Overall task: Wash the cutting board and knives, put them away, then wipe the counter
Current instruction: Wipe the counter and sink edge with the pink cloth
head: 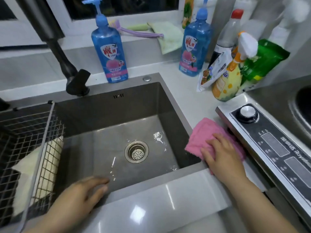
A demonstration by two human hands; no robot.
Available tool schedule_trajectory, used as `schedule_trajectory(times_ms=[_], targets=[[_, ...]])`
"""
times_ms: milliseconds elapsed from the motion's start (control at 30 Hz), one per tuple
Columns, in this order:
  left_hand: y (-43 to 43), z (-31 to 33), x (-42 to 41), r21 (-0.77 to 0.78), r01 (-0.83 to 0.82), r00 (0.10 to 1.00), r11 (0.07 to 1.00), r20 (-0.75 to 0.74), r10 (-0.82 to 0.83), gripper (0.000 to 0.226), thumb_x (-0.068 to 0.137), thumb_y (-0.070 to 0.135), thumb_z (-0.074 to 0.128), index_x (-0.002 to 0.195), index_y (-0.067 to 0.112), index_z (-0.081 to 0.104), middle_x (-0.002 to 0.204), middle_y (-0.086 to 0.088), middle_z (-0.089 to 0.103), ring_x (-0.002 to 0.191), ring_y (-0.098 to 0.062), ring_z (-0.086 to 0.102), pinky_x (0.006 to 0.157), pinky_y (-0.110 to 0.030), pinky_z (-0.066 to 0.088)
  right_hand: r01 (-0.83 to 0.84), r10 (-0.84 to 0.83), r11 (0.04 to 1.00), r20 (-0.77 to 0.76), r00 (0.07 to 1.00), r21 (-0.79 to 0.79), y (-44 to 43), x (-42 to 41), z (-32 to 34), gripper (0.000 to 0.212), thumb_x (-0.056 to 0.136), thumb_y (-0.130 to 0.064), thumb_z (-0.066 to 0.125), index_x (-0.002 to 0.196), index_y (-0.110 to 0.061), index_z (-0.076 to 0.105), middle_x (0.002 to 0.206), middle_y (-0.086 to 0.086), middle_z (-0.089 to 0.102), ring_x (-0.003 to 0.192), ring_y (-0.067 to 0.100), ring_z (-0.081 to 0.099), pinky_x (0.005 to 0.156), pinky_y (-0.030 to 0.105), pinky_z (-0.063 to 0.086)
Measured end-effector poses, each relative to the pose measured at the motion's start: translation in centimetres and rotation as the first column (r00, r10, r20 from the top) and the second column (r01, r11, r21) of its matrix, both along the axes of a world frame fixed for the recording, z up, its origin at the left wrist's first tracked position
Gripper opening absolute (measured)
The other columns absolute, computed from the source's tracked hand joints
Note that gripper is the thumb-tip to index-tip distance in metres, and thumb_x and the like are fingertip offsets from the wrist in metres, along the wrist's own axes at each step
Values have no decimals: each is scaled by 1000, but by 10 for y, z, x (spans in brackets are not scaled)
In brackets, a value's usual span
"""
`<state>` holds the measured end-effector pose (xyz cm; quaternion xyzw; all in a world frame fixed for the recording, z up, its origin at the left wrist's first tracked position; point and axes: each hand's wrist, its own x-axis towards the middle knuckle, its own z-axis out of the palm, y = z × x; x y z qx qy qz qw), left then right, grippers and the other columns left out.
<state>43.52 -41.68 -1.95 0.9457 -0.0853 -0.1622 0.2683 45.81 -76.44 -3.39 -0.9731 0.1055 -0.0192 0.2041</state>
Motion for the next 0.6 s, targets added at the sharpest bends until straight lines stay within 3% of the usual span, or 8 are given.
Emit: schedule_trajectory(times_ms=[67, 133, 167, 267, 367, 467, 500, 600], targets=[[10, 1, -20, 87, -74, 997, 993, 22, 72, 22, 74, 49, 63, 95, 53, 64, 109, 19, 64, 106, -8, 56, 95, -25, 39, 2, -5, 998, -43, 999, -67, -2, -9, 2, 42, 88, -37, 56, 119, -10, 55, 144, 8, 38, 131, 29, 34, 105, 38, 30], [26, -4, -37, 171, -185, 982, 968, 66, 176, 33, 76, 31, 68, 108, 22, 68, 116, -3, 65, 109, -24, 58, 97, -36, 41, 60, -58, 993, 18, 998, -103, -5, -29, 1, 44, 78, -40, 60, 102, -4, 64, 127, 17, 53, 114, 40, 47, 94, 46, 39], [33, -6, -45, 193, -206, 977, 959, 87, 192, 37, 76, 36, 66, 107, 16, 68, 114, -8, 66, 106, -28, 59, 96, -41, 42, 122, -120, 989, 41, 992, -78, -6, -41, 0, 45, 71, -39, 59, 93, -1, 66, 118, 21, 58, 107, 43, 51, 89, 49, 41], [50, -12, -63, 277, -182, 983, 944, 77, 167, 65, 75, 64, 40, 105, 13, 69, 101, -10, 71, 91, -32, 66, 82, -45, 50, 236, -231, 971, 100, 968, -39, 4, -54, -2, 50, 71, -42, 51, 85, 4, 63, 120, 27, 52, 115, 43, 41, 95, 52, 33], [52, -10, -69, 274, -88, 980, 958, 194, 35, 75, 82, 67, 24, 104, 10, 68, 95, -8, 71, 83, -27, 68, 75, -41, 51, 228, -228, 974, -9, 974, -5, 46, -52, 1, 41, 87, -34, 53, 94, 6, 58, 138, 26, 39, 133, 40, 28, 110, 51, 22], [53, -8, -70, 157, -106, 969, 982, 236, 67, 82, 71, 68, 17, 126, 20, 54, 122, 3, 59, 112, -18, 54, 99, -30, 37, 36, -34, 996, 26, 999, -83, 119, -67, -7, 41, 85, -34, 46, 87, 3, 64, 121, 28, 58, 111, 45, 55, 95, 54, 43], [56, -10, -71, 123, -109, 969, 986, 236, 78, 81, 70, 66, 15, 129, 22, 49, 128, 6, 55, 116, -15, 50, 101, -27, 34, -61, 62, 992, 9, 998, -106, 147, -75, -9, 44, 80, -37, 41, 84, -1, 67, 111, 24, 66, 100, 42, 63, 87, 53, 48], [59, -11, -72, 64, -75, 960, 995, 274, 54, 84, 69, 60, 10, 127, 16, 52, 126, 0, 58, 113, -19, 52, 96, -29, 36, -268, 268, 952, -20, 963, -150, 207, -94, -10, 46, 73, -39, 36, 91, -16, 72, 103, 6, 72, 96, 24, 69, 88, 38, 46]])
